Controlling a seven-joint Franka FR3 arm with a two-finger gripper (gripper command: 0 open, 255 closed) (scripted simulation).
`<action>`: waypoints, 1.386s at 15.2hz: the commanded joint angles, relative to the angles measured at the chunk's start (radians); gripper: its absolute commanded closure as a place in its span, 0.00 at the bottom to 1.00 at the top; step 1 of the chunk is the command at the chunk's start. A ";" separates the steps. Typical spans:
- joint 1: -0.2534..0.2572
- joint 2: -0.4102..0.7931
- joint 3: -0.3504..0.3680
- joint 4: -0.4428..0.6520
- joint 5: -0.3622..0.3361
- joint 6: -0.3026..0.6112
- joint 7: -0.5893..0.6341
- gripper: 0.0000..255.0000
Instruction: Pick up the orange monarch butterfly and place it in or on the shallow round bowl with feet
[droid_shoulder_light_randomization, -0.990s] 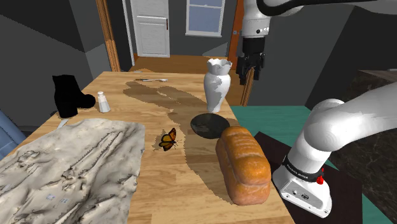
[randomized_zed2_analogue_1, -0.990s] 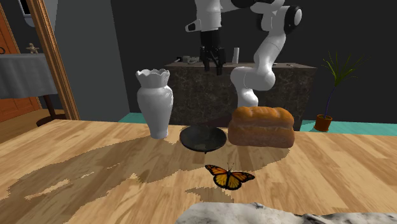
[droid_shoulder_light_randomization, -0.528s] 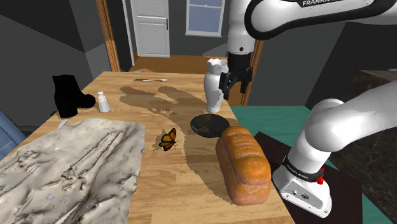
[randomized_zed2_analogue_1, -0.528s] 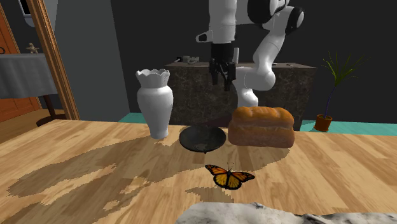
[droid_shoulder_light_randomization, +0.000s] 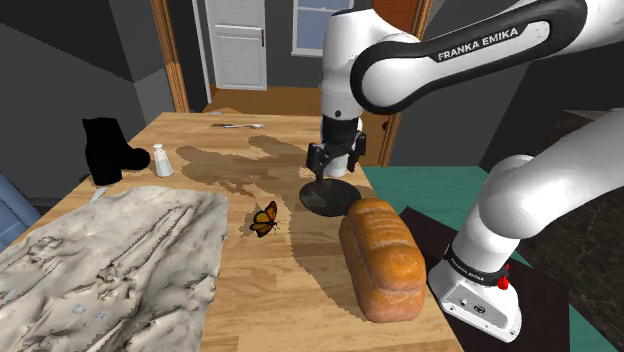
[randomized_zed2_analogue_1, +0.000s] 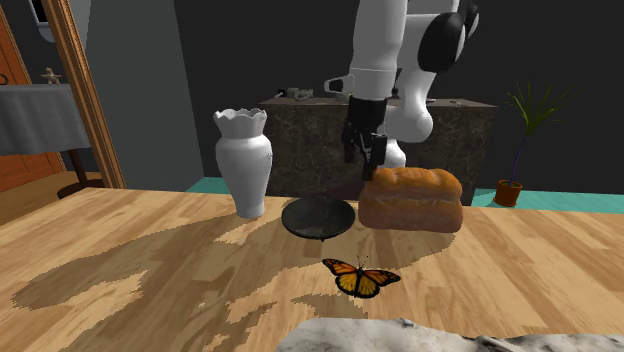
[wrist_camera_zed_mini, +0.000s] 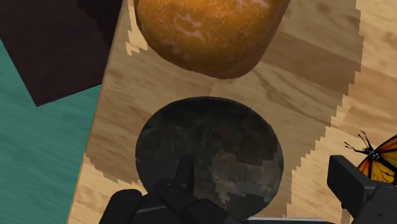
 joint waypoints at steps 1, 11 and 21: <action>-0.014 0.067 0.064 0.016 -0.013 0.072 0.084 0.00; -0.174 0.512 0.376 0.209 -0.402 0.289 0.644 0.00; -0.104 0.821 0.331 0.339 -0.775 0.301 0.977 0.00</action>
